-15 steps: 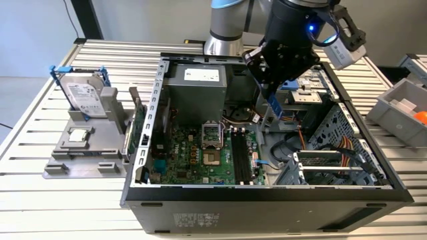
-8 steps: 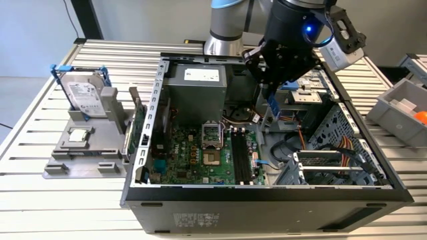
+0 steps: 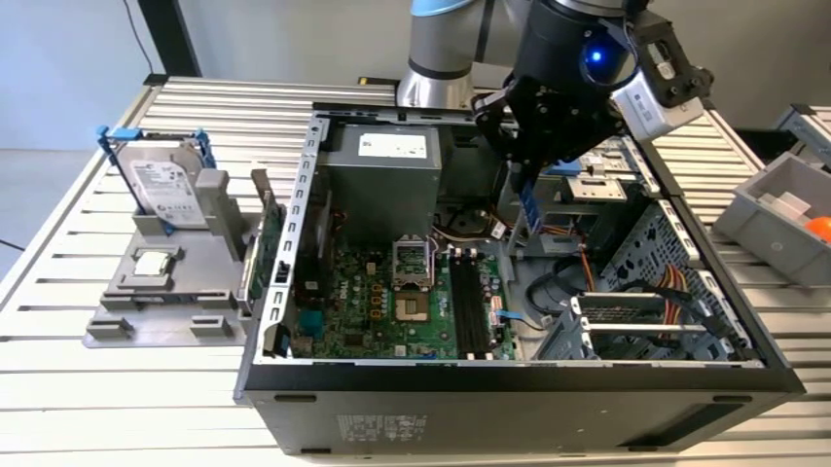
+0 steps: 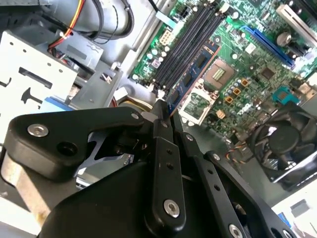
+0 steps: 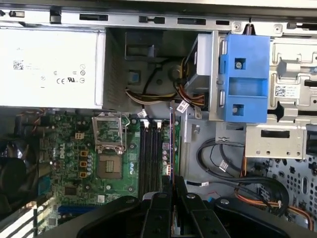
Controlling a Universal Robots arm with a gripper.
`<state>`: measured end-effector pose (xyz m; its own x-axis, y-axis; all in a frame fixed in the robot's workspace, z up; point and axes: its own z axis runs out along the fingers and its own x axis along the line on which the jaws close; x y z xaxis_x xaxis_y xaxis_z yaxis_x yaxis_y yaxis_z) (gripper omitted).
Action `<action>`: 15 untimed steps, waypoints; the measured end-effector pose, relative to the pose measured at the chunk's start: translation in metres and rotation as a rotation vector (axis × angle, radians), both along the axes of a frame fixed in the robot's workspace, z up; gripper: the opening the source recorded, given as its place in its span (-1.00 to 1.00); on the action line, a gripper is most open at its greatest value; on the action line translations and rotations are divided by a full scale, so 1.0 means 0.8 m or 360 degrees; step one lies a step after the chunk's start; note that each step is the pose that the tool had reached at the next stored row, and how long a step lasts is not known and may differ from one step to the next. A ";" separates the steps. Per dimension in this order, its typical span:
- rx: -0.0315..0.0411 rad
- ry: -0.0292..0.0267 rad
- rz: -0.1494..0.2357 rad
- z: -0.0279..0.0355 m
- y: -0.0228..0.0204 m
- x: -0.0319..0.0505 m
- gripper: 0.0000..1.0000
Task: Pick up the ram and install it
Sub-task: 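Insert the ram into the slot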
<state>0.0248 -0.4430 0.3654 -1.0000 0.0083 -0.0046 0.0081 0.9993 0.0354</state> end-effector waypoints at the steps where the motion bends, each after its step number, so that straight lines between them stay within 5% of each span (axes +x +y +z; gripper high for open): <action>1: 0.0000 -0.00001 -0.0016 -0.0002 0.0000 0.000 -1.00; 10: -0.0001 0.00000 -0.0150 -0.0010 0.0000 0.000 -1.00; 15: -0.0001 -0.00002 -0.0151 -0.0011 0.0000 0.001 -1.00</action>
<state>0.0253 -0.4430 0.3645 -0.9946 0.1032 -0.0048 0.1030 0.9941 0.0351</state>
